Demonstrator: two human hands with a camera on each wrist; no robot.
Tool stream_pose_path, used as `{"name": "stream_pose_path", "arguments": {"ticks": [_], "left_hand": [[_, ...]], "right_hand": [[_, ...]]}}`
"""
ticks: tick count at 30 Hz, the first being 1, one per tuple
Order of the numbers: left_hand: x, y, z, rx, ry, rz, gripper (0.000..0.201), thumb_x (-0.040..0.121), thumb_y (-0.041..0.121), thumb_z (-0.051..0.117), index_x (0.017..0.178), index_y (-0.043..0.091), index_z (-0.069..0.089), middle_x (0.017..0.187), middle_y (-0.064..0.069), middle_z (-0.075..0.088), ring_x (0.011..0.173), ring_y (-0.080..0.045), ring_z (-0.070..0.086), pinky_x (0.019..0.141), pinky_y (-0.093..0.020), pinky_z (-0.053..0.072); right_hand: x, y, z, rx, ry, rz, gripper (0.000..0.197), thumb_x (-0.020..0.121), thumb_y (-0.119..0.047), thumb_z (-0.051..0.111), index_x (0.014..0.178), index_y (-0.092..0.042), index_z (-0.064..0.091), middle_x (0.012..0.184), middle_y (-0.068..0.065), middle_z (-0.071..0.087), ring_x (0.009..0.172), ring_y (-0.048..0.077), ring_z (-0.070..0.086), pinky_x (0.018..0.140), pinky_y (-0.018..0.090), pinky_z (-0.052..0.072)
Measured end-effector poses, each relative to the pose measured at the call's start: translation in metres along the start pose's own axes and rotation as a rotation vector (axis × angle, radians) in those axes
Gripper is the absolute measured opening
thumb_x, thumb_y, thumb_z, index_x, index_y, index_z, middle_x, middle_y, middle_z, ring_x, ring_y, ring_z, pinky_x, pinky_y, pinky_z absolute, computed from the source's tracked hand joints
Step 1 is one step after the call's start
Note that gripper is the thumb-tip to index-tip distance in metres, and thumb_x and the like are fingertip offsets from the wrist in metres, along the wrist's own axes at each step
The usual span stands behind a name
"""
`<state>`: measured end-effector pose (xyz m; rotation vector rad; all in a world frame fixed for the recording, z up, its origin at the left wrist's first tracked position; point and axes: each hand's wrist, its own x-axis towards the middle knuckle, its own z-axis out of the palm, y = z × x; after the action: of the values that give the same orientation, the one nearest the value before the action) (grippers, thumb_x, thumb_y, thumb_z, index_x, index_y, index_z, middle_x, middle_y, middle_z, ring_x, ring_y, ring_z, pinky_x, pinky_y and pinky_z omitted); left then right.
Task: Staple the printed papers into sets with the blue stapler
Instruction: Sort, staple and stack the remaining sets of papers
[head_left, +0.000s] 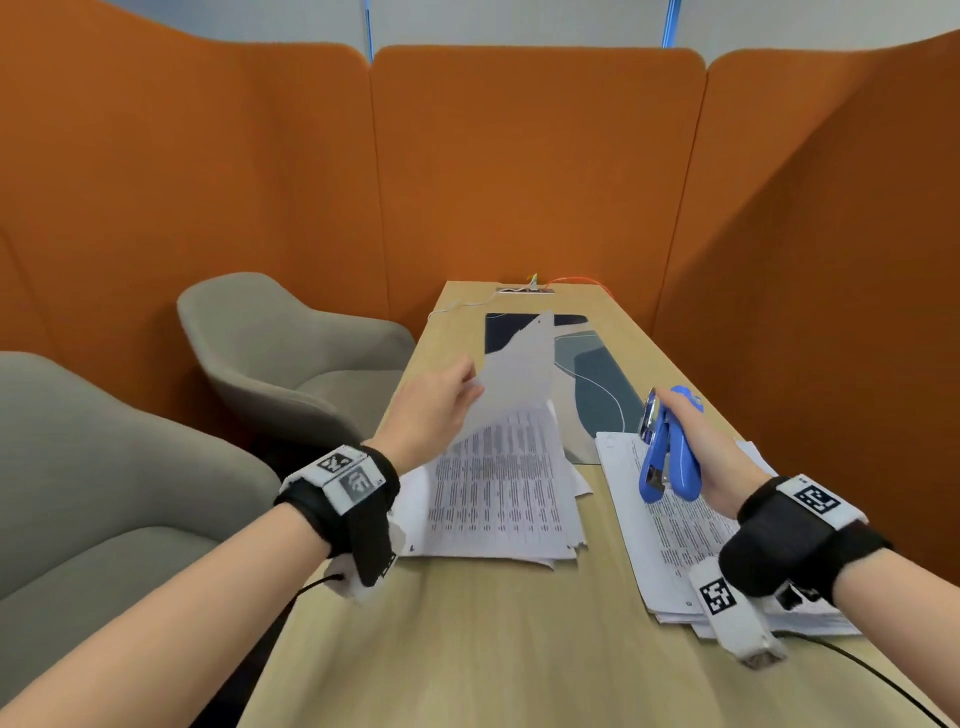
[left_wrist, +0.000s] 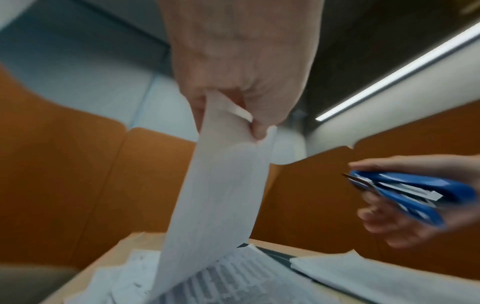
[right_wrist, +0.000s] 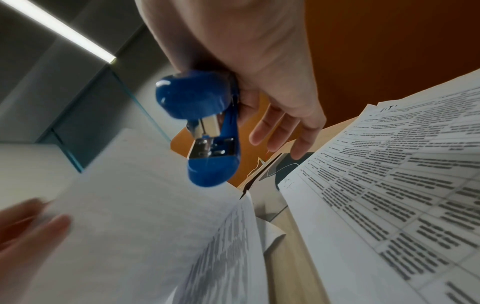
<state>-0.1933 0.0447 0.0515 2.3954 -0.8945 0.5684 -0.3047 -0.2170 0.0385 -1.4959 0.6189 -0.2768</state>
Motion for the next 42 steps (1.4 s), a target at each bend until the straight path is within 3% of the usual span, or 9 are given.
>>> {"name": "stream_pose_path", "arguments": {"ticks": [9,13,19,24,27,30,33,38,42], "left_hand": [[-0.098,0.045,-0.011,0.067,-0.743,0.143,0.025,0.097,0.044,0.043,0.086,0.022,0.044,0.089,-0.002,0.062,0.078,-0.022,0.056,0.072,-0.037,0.047],[-0.097,0.034,-0.008,-0.200,-1.126,-0.147,0.074,0.088,0.071,0.017,0.131,0.023,0.052,0.140,0.005,0.048,0.124,-0.014,0.047,0.109,-0.034,0.028],[-0.102,-0.003,0.015,0.297,-1.189,-0.138,0.078,0.089,0.070,0.031,0.151,0.027,0.013,0.156,-0.007,0.020,0.140,-0.030,0.028,0.114,-0.048,0.026],[-0.087,0.015,0.004,0.176,-1.200,-0.068,0.049,0.097,0.046,0.043,0.140,0.023,0.046,0.135,0.000,0.054,0.122,-0.020,0.050,0.107,-0.037,0.038],[-0.064,-0.006,0.009,0.095,-0.967,-0.152,0.028,0.092,0.032,0.056,0.114,0.017,0.066,0.109,0.000,0.068,0.093,-0.014,0.060,0.088,-0.030,0.048],[-0.047,-0.044,0.020,0.222,-0.703,-0.304,0.039,0.092,0.021,0.054,0.130,0.017,0.049,0.132,-0.007,0.049,0.117,-0.025,0.049,0.096,-0.038,0.042],[-0.035,-0.067,0.025,0.071,-0.743,-0.458,0.048,0.098,0.019,0.044,0.144,0.015,0.033,0.144,-0.010,0.041,0.130,-0.027,0.042,0.105,-0.035,0.037],[-0.020,-0.073,0.025,-0.219,-0.720,-0.567,0.036,0.084,0.041,0.069,0.111,0.019,0.062,0.114,0.002,0.061,0.106,-0.017,0.057,0.094,-0.027,0.042],[-0.017,-0.073,0.024,-0.301,-0.922,-0.638,0.044,0.073,0.016,0.082,0.115,0.011,0.067,0.112,-0.006,0.071,0.104,-0.025,0.067,0.100,-0.040,0.049]], "right_hand": [[-0.008,-0.013,0.006,0.103,-0.053,-0.015,0.030,0.093,-0.049,0.051,0.083,-0.020,0.051,0.071,0.005,0.048,0.064,0.019,0.047,0.071,0.034,0.043],[-0.012,-0.009,0.010,0.088,-0.127,0.097,0.034,0.090,-0.052,0.053,0.086,-0.018,0.050,0.072,0.006,0.046,0.064,0.019,0.044,0.067,0.035,0.045],[-0.020,0.003,0.030,-0.051,-0.325,0.190,0.036,0.087,-0.050,0.058,0.081,-0.014,0.055,0.075,0.007,0.054,0.066,0.020,0.051,0.065,0.033,0.047],[-0.024,0.020,0.055,-0.168,-0.416,0.278,0.037,0.087,-0.052,0.057,0.080,-0.016,0.061,0.063,0.003,0.065,0.060,0.019,0.059,0.064,0.030,0.048],[-0.026,0.032,0.066,-0.155,-0.463,0.317,0.033,0.088,-0.049,0.059,0.092,-0.016,0.064,0.073,0.006,0.069,0.057,0.020,0.065,0.055,0.027,0.053],[-0.024,0.043,0.070,-0.096,-0.485,0.288,0.030,0.093,-0.039,0.057,0.104,-0.012,0.064,0.085,0.011,0.069,0.064,0.023,0.066,0.058,0.027,0.056],[-0.022,0.046,0.070,-0.111,-0.477,0.245,0.032,0.092,-0.039,0.058,0.102,-0.010,0.064,0.084,0.010,0.067,0.071,0.023,0.061,0.070,0.032,0.051],[-0.022,0.047,0.069,-0.134,-0.472,0.257,0.033,0.092,-0.040,0.056,0.101,-0.010,0.066,0.085,0.010,0.068,0.071,0.021,0.061,0.072,0.032,0.051],[-0.022,0.048,0.071,-0.138,-0.463,0.257,0.040,0.090,-0.044,0.059,0.111,-0.010,0.064,0.094,0.013,0.065,0.076,0.024,0.061,0.079,0.035,0.051]]}}
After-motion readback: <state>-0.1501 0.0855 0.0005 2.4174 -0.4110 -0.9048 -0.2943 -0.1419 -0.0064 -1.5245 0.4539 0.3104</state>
